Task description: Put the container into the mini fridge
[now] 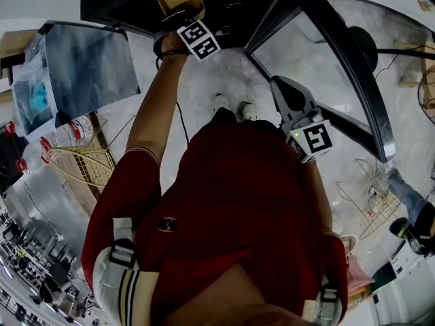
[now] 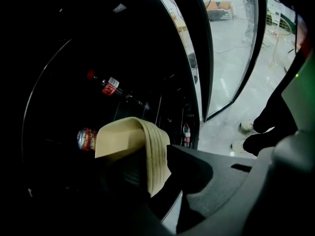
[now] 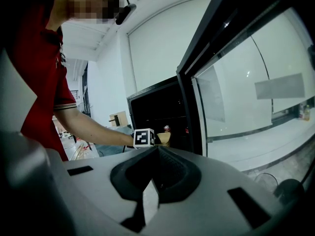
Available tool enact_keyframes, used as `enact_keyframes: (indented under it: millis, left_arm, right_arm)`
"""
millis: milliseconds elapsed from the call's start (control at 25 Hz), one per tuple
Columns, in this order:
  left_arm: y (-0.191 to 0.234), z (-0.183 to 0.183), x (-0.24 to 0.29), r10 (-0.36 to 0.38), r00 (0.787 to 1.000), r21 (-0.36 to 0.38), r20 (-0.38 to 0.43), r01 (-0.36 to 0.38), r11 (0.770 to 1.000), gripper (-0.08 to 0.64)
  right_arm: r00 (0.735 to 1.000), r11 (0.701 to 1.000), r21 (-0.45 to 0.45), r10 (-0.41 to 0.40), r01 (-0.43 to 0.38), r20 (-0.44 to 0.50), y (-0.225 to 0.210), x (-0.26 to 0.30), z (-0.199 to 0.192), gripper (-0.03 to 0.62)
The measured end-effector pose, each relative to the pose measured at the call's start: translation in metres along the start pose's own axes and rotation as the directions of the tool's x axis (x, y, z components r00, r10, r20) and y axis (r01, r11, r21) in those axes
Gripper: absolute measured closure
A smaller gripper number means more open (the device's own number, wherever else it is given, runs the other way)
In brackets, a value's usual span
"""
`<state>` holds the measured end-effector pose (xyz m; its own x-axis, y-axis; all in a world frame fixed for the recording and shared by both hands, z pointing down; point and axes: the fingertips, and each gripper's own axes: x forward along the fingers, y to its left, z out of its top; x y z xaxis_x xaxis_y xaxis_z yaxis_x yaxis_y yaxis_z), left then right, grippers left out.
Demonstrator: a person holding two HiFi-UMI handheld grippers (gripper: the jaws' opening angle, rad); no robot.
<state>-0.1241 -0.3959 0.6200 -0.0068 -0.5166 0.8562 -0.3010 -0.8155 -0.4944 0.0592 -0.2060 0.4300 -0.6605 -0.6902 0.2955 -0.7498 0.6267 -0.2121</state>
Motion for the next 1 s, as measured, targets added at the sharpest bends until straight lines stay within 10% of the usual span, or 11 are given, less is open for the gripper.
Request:
enact_keyframes:
  millis: [1000]
  left_arm:
    - [0.013,0.02,-0.09,0.183,0.949,-0.153,0.256,-0.147,0.977,0.394]
  right_arm:
    - [0.994,0.994,-0.02,0.103,-0.103,0.033,0.018,0.007,0.008,0.592]
